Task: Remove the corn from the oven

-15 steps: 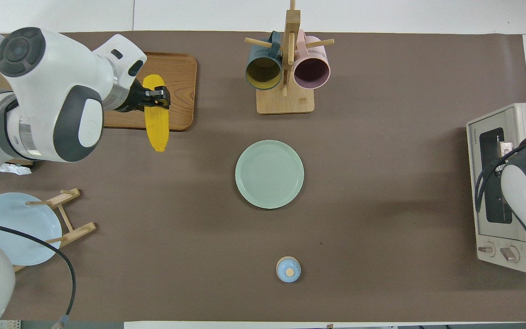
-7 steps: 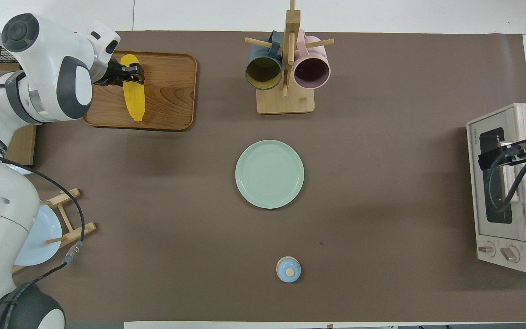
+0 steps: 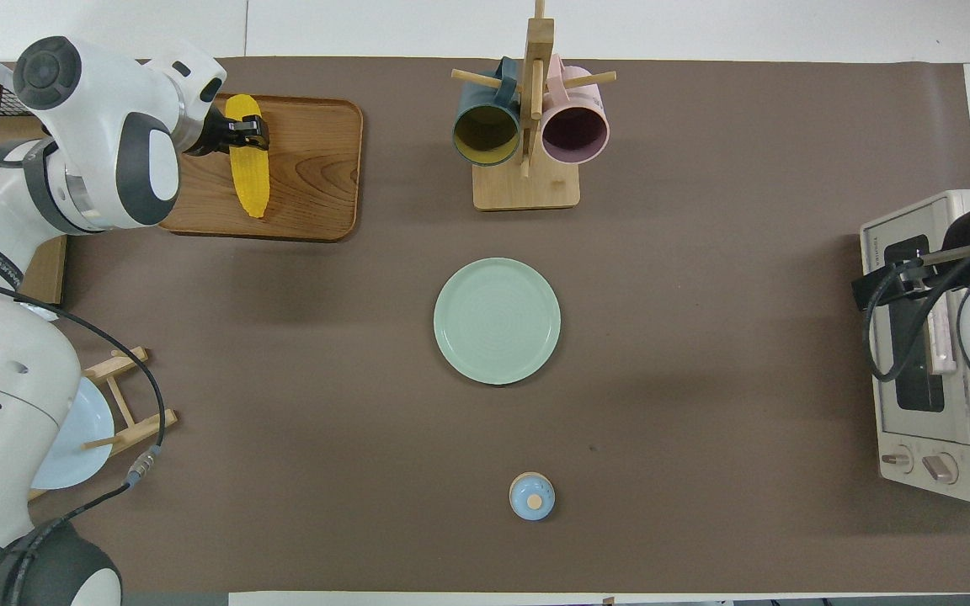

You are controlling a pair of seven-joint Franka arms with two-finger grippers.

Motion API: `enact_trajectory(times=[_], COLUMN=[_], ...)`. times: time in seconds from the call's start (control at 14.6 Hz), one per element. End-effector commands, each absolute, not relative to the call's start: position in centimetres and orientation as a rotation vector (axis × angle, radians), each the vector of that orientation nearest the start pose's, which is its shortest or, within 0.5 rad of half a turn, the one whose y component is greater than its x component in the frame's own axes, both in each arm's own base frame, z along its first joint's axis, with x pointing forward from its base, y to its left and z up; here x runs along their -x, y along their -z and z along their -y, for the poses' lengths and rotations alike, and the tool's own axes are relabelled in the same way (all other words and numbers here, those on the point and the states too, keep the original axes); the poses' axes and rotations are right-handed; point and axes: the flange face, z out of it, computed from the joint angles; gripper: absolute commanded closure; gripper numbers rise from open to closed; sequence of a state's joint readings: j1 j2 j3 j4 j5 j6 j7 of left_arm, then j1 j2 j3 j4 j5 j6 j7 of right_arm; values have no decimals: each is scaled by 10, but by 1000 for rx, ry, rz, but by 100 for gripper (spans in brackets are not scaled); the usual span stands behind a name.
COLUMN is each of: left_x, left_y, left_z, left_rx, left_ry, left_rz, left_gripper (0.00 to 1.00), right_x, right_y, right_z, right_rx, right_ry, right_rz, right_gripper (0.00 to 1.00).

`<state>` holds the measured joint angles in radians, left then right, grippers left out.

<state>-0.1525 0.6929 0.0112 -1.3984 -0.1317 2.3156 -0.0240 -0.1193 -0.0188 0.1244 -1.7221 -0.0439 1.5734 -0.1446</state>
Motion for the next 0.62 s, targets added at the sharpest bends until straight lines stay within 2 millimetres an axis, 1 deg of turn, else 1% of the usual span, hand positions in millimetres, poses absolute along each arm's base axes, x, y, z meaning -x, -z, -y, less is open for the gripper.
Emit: enact_trajectory(times=[0.0, 0.07, 0.21, 0.27, 0.34, 0.41, 0.55], left_x=[-737, -736, -730, -724, -715, -704, -680], left_y=[-320, -325, -360, -381, -409, -434, -485], left_z=[106, 102, 99, 96, 94, 93, 89], left_rx=[3210, 3212, 3225, 3230, 3236, 3240, 3245], left_ry=[345, 320, 291, 276, 253, 213, 148], left_rz=[-117, -115, -110, -104, -101, -95, -94], left_gripper=[0, 0, 0, 0, 0, 0, 0], right_x=[-542, -541, -542, -542, -542, -541, -542], right_y=[-563, -564, -566, -566, -565, -565, -566], right_z=[-8, 2, -3, -6, -11, -8, -10], right_rx=[3136, 3129, 3132, 3137, 3140, 3141, 3141], right_ry=[-264, -268, -256, -252, -255, -260, -258], right_rz=[196, 164, 176, 189, 204, 197, 199], right_gripper=[0, 0, 0, 0, 0, 0, 0])
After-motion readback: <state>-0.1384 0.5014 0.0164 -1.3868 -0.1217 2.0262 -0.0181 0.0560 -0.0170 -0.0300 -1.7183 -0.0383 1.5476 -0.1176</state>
